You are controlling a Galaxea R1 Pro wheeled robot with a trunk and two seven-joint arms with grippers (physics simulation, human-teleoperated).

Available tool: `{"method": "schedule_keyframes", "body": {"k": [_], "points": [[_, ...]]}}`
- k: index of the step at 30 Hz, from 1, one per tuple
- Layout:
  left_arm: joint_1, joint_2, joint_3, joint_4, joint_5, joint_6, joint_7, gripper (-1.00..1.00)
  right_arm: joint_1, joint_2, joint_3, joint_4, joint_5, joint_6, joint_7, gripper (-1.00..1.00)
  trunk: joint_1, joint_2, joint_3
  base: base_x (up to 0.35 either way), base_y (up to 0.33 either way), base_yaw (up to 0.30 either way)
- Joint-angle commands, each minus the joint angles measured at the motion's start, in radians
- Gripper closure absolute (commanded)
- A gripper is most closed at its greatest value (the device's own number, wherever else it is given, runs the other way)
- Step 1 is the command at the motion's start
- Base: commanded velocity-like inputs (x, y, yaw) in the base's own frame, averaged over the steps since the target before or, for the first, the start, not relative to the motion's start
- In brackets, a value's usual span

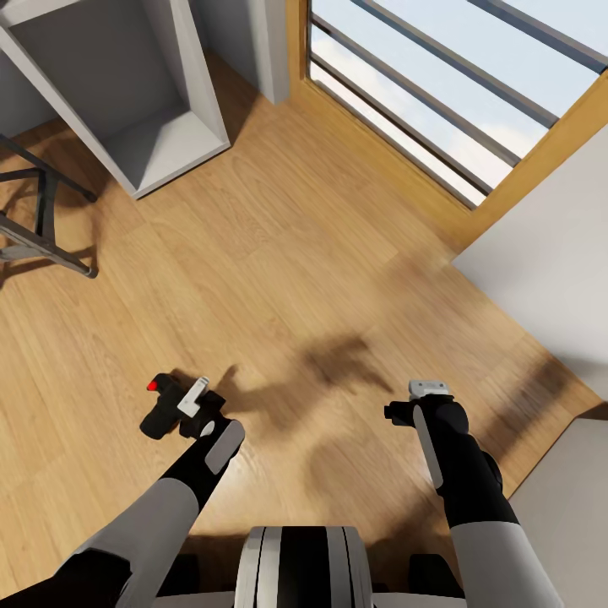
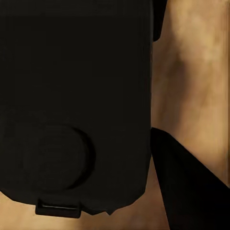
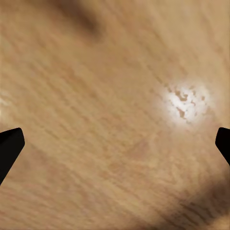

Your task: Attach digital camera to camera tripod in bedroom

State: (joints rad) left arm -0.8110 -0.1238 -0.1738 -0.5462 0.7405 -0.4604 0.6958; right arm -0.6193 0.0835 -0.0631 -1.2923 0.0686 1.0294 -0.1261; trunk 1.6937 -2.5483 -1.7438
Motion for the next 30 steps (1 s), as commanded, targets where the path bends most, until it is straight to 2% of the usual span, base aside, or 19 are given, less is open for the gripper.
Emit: {"method": "schedule_keyframes", "body": {"k": [1,7,8,10,11,13,18,30], "points": [[0.000,0.001,-0.007,-0.002,0.004,-0.002,0.007,1.00,0.000,0.001,-0.001,-0.001,0.007,0.004,0.003,-1.00,0.000,0.000,-0.001,0.000,0.000,0.000],[0.000,0.001,-0.007,-0.009,0.002,-0.003,0.007,1.00,0.000,0.001,-0.001,-0.001,0.007,0.004,0.003,-1.00,0.000,0.000,-0.001,0.000,0.000,0.000],[0.000,-0.020,-0.007,-0.282,-0.168,0.043,0.094,1.00,0.000,0.001,-0.001,0.001,0.007,0.004,0.003,-1.00,0.000,0.000,-0.001,0.000,0.000,0.000],[0.000,-0.026,-0.007,-0.306,-0.211,0.056,0.123,1.00,0.000,0.001,-0.001,0.001,0.007,0.004,0.004,-1.00,0.000,0.000,-0.001,0.000,0.000,0.000],[0.000,-0.031,-0.007,-0.326,-0.247,0.065,0.147,1.00,0.000,0.001,-0.001,0.001,0.007,0.004,0.004,-1.00,0.000,0.000,-0.001,0.000,0.000,0.000],[0.000,-0.036,-0.007,-0.352,-0.287,0.072,0.173,1.00,0.000,0.001,-0.001,0.001,0.007,0.004,0.004,-1.00,0.000,0.000,-0.001,0.000,0.000,0.000],[0.000,-0.040,-0.007,-0.380,-0.324,0.079,0.196,1.00,0.000,0.001,-0.001,0.001,0.007,0.004,0.004,-1.00,0.000,0.000,-0.001,0.000,0.000,0.000],[0.000,-0.042,-0.008,-0.420,-0.338,0.098,0.203,1.00,0.000,0.002,-0.001,0.001,0.007,0.004,0.005,-1.00,0.000,0.000,-0.001,0.000,0.000,0.000]]}}
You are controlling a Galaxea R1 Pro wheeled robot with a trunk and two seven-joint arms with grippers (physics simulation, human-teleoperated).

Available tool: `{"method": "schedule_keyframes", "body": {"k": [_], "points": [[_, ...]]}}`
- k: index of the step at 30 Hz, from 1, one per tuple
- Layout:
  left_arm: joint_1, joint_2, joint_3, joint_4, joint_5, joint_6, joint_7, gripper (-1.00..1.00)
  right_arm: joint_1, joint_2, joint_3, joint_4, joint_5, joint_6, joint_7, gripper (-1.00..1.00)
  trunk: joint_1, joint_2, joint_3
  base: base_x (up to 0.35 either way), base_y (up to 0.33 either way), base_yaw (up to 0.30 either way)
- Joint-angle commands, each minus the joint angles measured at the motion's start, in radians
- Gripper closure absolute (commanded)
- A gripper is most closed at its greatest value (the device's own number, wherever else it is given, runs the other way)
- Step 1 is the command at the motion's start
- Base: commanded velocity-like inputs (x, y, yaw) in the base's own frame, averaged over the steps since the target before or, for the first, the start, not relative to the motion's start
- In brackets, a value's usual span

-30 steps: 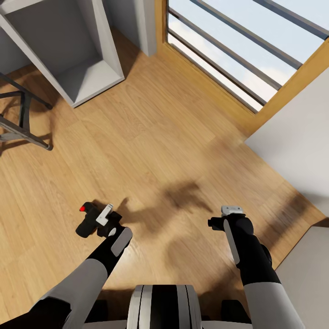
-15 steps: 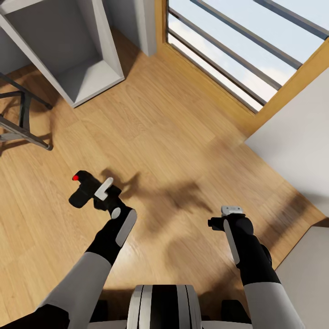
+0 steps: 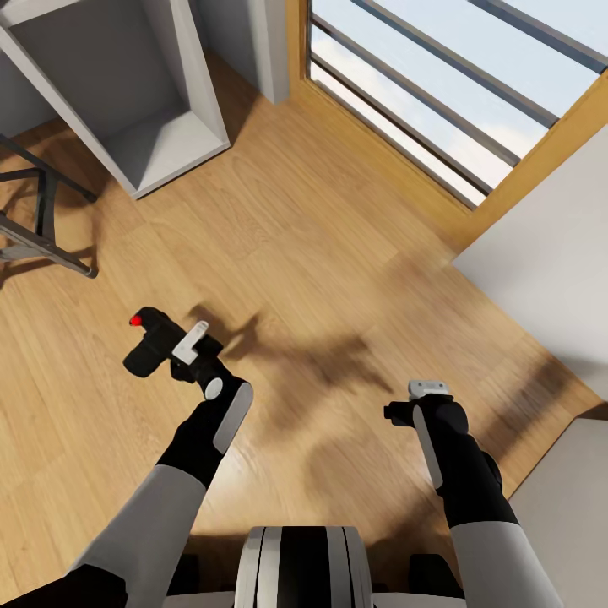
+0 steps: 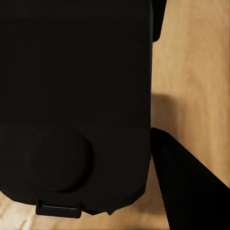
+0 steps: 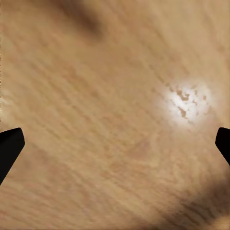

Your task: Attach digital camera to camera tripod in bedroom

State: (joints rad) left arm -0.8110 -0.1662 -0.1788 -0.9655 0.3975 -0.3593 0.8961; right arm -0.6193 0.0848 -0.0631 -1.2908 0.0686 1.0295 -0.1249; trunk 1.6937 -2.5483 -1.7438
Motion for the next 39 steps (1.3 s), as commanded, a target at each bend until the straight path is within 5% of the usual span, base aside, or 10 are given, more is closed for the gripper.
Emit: {"method": "schedule_keyframes", "body": {"k": [1,9,16,19,22,39], "points": [[0.000,0.001,-0.003,-0.006,0.005,0.011,0.003,1.00,0.000,0.001,-0.001,-0.001,0.007,0.004,0.004,-1.00,0.000,0.000,-0.001,0.000,0.000,0.000],[0.000,0.002,-0.007,-0.015,0.009,0.094,-0.013,1.00,0.000,0.001,-0.001,-0.001,0.007,0.004,0.004,-1.00,0.000,0.000,-0.001,0.000,0.000,0.000],[0.000,0.002,-0.008,-0.011,0.013,0.244,-0.190,1.00,0.000,0.000,-0.001,-0.001,0.005,0.005,0.004,-1.00,0.000,0.000,-0.001,0.000,0.000,0.000],[-0.001,0.019,-0.016,0.007,0.015,0.256,-0.204,1.00,0.000,0.003,-0.002,-0.001,0.007,0.007,0.004,-1.00,0.000,0.000,-0.001,0.000,0.000,0.000],[-0.007,0.005,-0.029,-0.010,0.015,0.270,-0.219,1.00,0.000,0.004,-0.002,0.000,0.007,0.007,0.004,-1.00,0.000,0.000,-0.001,0.000,0.000,0.000],[-0.010,0.002,-0.068,-0.047,0.011,0.333,-0.167,1.00,0.000,0.003,-0.002,0.001,0.007,0.008,0.003,-1.00,0.000,0.000,-0.001,0.000,0.000,0.000]]}}
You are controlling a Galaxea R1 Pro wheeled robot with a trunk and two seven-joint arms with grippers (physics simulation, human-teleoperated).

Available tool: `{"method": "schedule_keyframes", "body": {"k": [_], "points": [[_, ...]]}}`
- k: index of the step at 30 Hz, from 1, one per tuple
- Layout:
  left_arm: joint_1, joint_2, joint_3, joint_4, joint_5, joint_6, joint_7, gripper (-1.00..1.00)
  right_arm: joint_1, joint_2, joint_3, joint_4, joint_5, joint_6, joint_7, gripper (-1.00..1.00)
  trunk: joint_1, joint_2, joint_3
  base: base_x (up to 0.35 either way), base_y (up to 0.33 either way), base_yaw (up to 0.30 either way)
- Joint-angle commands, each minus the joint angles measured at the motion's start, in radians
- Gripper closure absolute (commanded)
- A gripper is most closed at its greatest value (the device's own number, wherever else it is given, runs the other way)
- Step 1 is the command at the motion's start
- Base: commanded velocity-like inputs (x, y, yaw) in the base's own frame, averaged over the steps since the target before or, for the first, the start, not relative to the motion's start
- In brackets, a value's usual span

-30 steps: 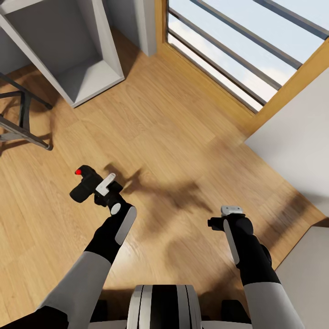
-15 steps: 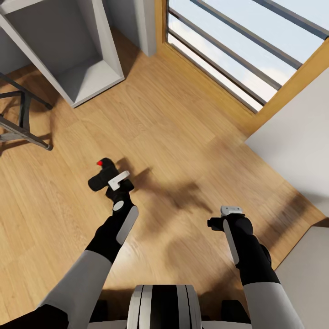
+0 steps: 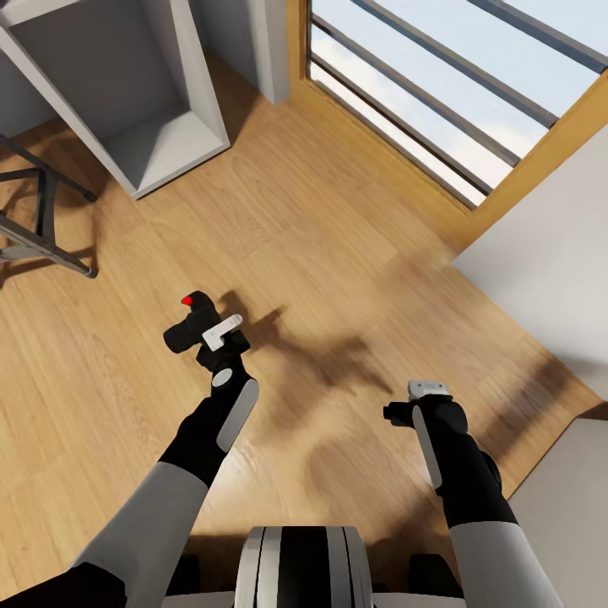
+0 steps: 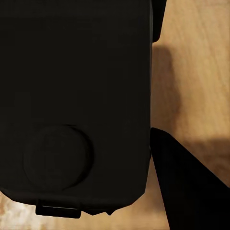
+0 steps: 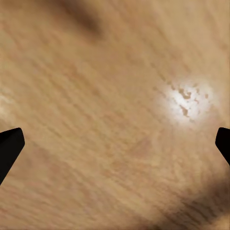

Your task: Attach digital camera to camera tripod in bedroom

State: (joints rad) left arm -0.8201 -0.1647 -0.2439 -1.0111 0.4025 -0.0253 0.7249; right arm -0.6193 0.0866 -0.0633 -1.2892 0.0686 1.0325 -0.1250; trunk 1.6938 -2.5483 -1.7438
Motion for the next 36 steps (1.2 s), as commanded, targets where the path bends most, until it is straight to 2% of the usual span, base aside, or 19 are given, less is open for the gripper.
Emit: {"method": "schedule_keyframes", "body": {"k": [1,10,32,36], "points": [[-0.001,0.001,-0.003,-0.001,0.006,-0.001,0.005,1.00,0.000,0.001,-0.001,-0.001,0.007,0.005,0.003,-1.00,0.000,0.000,-0.001,0.000,0.000,0.000],[-0.001,0.001,-0.003,-0.001,0.006,0.000,0.005,1.00,0.000,0.001,-0.001,-0.001,0.007,0.005,0.004,-1.00,0.000,0.000,-0.001,0.000,0.000,0.000],[-0.001,0.001,-0.004,-0.015,0.010,0.013,0.005,1.00,0.000,0.001,-0.001,-0.001,0.008,0.006,0.004,-1.00,-0.010,0.005,0.085,0.000,0.000,0.000],[-0.001,0.002,-0.004,-0.023,0.012,0.068,-0.005,1.00,0.000,0.001,-0.001,-0.001,0.008,0.006,0.004,-1.00,-0.012,0.006,0.100,0.000,0.000,0.000]]}}
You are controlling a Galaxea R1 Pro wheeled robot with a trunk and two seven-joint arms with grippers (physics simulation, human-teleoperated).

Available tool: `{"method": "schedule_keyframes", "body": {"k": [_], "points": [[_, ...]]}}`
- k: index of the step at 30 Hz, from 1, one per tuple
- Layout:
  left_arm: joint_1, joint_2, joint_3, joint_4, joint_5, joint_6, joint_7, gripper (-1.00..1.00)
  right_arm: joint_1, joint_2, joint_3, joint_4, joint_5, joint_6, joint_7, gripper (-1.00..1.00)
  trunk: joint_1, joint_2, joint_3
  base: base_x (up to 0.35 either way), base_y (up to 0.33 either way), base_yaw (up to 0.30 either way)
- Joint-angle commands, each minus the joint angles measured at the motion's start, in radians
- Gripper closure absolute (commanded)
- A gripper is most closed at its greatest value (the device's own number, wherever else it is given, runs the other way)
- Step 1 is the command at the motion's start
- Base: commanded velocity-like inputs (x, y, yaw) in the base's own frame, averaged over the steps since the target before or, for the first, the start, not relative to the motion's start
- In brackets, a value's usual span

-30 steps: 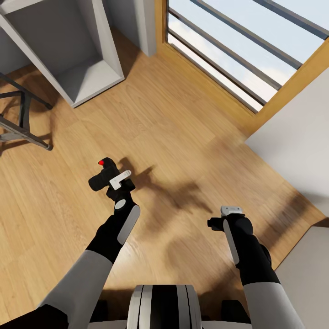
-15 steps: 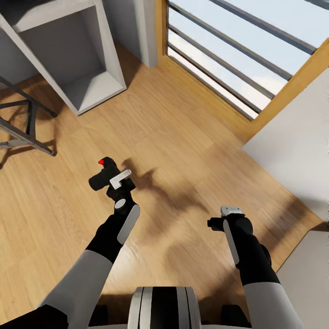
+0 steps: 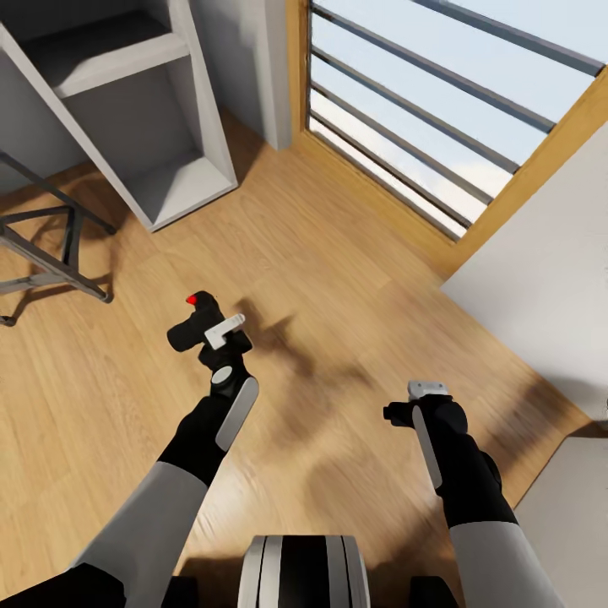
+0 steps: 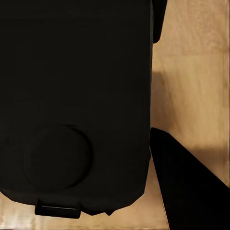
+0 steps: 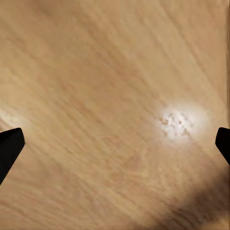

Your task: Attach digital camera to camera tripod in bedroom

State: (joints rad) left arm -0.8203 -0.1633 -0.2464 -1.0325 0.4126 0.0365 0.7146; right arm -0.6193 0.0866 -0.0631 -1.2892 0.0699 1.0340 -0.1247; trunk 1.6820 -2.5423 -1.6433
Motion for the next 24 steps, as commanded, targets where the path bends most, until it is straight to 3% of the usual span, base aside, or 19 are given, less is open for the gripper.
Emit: {"method": "schedule_keyframes", "body": {"k": [1,6,8,14,15,19,24], "points": [[0.000,0.001,-0.002,-0.006,0.002,0.020,0.002,1.00,0.000,0.001,-0.001,-0.001,0.007,0.004,0.004,-1.00,-0.001,0.000,0.003,0.000,0.000,0.000],[0.000,0.001,-0.001,-0.046,0.027,0.128,-0.065,1.00,0.000,0.001,-0.001,-0.001,0.007,0.004,0.004,-1.00,-0.003,0.001,0.023,0.000,0.000,0.000],[0.000,0.015,0.003,-0.119,0.154,0.318,-0.257,1.00,0.000,0.001,-0.001,-0.001,0.006,0.004,0.004,-1.00,-0.004,0.002,0.030,0.000,0.000,0.000],[0.000,0.040,0.007,-0.152,0.266,0.462,-0.422,1.00,0.000,0.001,-0.001,-0.001,0.006,0.004,0.004,-1.00,-0.006,0.003,0.054,0.000,0.000,0.000],[0.000,0.062,0.009,-0.157,0.306,0.516,-0.505,1.00,0.000,0.001,-0.001,-0.001,0.006,0.004,0.004,-1.00,-0.007,0.003,0.058,0.000,0.000,0.000],[0.000,0.113,0.011,-0.160,0.379,0.603,-0.654,1.00,0.000,0.001,-0.001,-0.001,0.006,0.004,0.004,-1.00,-0.009,0.004,0.073,0.000,0.000,0.000],[0.000,0.156,0.011,-0.162,0.439,0.647,-0.766,1.00,0.000,0.001,-0.001,-0.001,0.006,0.004,0.004,-1.00,-0.010,0.005,0.088,0.000,0.000,0.000]]}}
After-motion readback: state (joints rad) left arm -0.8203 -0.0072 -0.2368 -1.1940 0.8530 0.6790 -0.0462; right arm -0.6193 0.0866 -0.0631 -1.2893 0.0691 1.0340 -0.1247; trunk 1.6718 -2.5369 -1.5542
